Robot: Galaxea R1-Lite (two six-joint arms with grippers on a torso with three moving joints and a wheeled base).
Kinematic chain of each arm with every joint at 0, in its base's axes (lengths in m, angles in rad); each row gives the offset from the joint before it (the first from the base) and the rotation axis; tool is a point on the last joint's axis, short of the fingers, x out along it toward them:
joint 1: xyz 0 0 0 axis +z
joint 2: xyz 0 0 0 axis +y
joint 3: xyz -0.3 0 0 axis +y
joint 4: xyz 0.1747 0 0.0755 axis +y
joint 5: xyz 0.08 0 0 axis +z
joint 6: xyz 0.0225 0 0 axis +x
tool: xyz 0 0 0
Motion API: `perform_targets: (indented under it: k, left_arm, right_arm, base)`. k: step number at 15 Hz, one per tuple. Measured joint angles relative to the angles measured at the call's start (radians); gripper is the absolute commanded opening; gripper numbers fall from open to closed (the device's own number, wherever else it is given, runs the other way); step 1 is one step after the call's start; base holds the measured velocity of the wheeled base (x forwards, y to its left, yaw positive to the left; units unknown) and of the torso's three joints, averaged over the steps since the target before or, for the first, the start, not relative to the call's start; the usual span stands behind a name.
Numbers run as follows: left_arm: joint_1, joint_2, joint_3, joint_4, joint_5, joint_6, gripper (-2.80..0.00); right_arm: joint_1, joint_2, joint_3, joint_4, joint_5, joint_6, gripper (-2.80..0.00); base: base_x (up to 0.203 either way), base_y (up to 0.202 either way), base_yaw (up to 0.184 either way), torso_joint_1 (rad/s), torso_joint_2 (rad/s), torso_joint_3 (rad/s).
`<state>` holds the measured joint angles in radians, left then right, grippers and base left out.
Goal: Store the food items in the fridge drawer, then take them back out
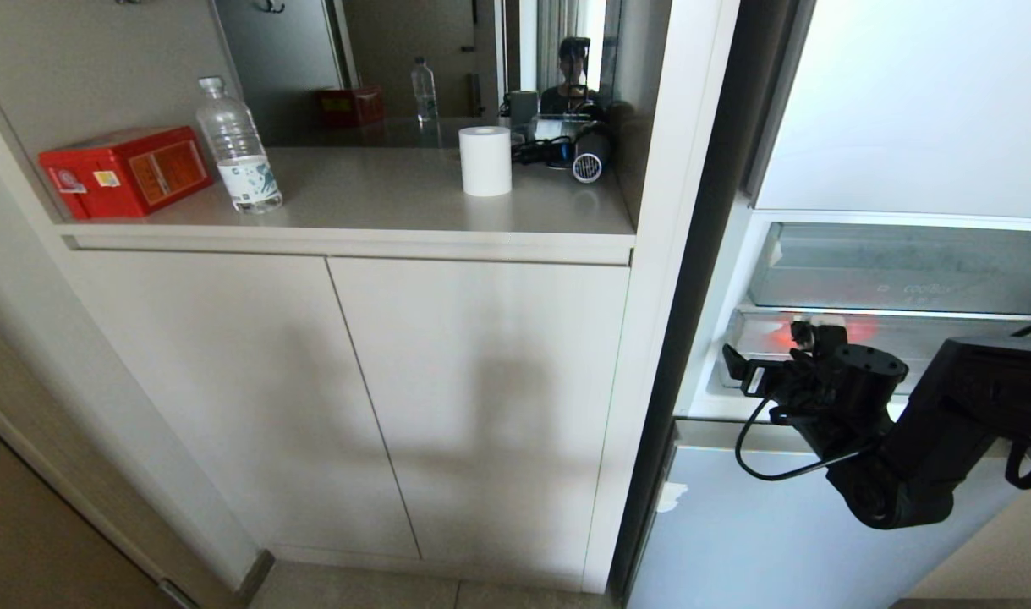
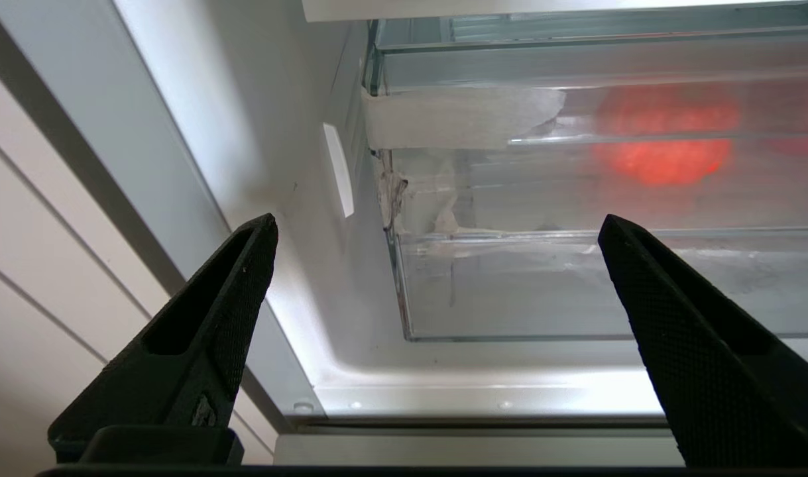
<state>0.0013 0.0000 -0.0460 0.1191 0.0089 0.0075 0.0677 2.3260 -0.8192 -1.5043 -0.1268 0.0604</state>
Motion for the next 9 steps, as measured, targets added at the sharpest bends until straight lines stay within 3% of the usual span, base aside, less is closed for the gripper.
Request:
perform_targets:
  k: [9]
  left_arm:
    - [0.0, 0.0, 0.0, 0.0, 0.0, 0.0, -2.8]
  right_arm:
    - [-0.012, 0.049, -0.09, 0.03, -0.003, 0.005, 0.0]
  base:
    - [0.0, 0.0, 0.0, 0.0, 0.0, 0.0]
